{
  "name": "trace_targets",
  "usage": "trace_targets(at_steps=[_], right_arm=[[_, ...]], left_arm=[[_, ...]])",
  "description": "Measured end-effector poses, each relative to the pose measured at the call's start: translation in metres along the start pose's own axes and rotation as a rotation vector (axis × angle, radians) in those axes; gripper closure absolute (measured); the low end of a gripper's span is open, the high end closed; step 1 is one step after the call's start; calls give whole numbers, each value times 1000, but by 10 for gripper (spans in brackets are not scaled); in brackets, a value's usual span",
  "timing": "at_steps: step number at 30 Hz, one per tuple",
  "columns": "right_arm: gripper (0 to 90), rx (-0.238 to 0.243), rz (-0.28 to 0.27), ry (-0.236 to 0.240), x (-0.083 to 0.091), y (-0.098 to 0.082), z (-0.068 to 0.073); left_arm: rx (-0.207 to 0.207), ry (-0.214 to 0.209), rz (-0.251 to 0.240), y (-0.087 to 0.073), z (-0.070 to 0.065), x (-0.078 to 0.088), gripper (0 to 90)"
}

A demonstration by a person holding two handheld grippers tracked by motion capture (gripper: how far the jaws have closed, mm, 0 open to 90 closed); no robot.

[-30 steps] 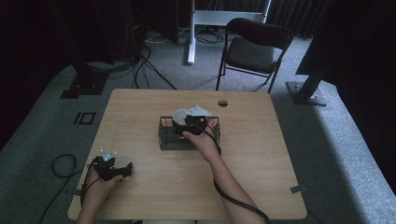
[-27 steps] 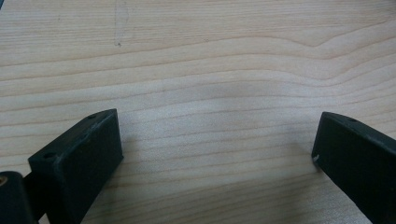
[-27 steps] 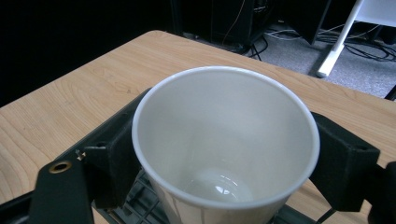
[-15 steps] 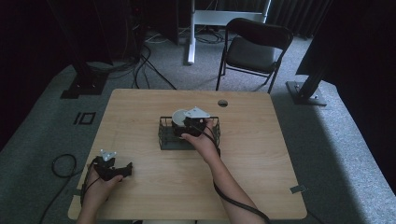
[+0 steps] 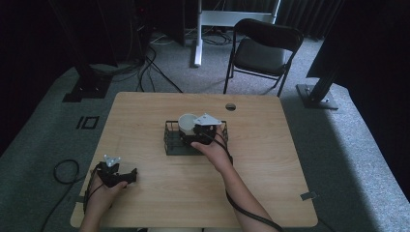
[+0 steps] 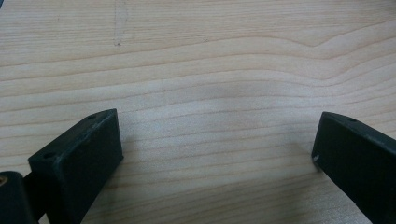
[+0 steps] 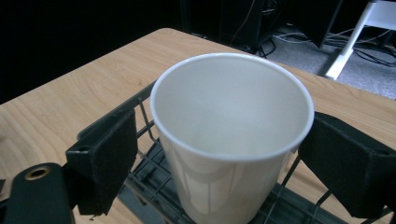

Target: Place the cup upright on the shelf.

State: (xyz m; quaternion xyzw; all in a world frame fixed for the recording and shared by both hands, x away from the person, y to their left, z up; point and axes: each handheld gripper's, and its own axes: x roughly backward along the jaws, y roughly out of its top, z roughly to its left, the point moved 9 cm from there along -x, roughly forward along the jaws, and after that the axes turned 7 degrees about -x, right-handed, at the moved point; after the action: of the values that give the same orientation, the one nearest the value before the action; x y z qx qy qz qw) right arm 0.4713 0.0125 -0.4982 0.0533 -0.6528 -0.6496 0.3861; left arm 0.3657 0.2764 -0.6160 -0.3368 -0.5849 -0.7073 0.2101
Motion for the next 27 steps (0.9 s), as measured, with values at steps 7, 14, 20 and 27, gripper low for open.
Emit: trace_targets(at_steps=[7,14,20,27], right_arm=[[118,-8,-10,9,9,-3,-2],[118,-6,-24,-3,24,-7,-10],[118,-3,-32,-10,38,-13,-17],[118,-2,-49,-25,56,-20,-27]], left_arm=[[1,0,-1,0,0,0,19],[0,0,0,0,0,0,19],[1,0,-1,0,0,0,20],[-1,1,0,0,0,0,19]])
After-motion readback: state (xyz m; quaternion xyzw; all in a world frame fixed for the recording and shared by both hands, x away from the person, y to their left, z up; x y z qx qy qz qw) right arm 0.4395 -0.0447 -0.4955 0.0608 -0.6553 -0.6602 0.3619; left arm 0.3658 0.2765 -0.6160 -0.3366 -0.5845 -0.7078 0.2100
